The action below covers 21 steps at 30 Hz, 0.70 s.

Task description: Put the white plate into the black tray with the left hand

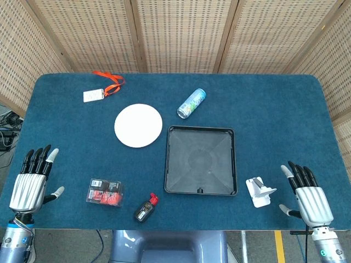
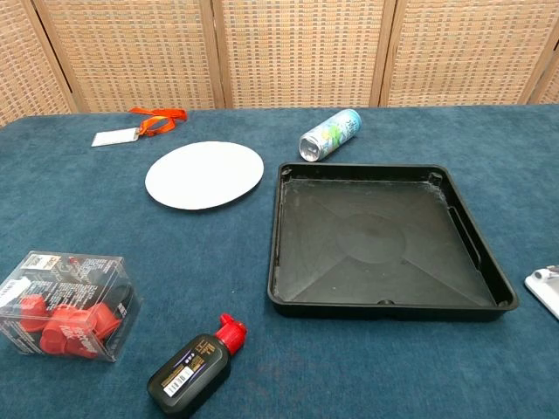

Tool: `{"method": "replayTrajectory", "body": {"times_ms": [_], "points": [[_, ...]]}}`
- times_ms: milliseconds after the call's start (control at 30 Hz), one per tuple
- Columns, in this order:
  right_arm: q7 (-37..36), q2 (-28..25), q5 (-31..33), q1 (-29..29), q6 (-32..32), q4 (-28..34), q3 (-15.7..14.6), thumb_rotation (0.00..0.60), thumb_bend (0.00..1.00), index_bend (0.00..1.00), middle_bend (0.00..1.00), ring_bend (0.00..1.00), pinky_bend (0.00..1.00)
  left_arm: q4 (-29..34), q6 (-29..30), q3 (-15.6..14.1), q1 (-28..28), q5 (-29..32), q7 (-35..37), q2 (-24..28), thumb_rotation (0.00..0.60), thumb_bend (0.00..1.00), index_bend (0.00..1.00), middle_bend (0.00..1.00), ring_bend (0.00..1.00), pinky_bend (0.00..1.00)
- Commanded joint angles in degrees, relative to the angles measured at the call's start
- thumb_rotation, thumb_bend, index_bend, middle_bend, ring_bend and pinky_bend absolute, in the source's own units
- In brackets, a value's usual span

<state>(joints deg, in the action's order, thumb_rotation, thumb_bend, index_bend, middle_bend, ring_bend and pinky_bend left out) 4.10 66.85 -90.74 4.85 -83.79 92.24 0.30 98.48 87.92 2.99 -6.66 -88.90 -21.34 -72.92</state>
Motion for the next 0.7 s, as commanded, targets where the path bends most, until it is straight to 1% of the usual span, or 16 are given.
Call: {"method": "replayTrajectory", "body": {"times_ms": [33, 400, 700], "points": [[0.0, 0.0, 0.0, 0.0, 0.1, 0.0, 0.0, 0.600, 0.17, 0.01, 0.00, 0.00, 0.00, 0.0, 0.0, 0.0, 0.0, 0.0, 0.0, 0.0, 0.600, 0.02, 0.00, 0.00, 0.00, 0.00], [0.2, 0.1, -0.1, 0.1, 0.1, 0.0, -0.1, 0.600, 0.17, 0.01, 0.00, 0.00, 0.00, -0.1, 0.0, 0.2, -0.1, 0.2, 0.4, 0.0, 0.600, 0.02, 0.00, 0.00, 0.00, 0.00], [0.6, 0.6, 0.6, 0.2, 0.6, -0.4, 0.2, 0.600, 0.17, 0.01, 0.00, 0.00, 0.00, -0.8, -1.3, 0.6, -0.8, 1.0, 1.0, -0.3, 0.600, 0.02, 0.00, 0.00, 0.00, 0.00]]}}
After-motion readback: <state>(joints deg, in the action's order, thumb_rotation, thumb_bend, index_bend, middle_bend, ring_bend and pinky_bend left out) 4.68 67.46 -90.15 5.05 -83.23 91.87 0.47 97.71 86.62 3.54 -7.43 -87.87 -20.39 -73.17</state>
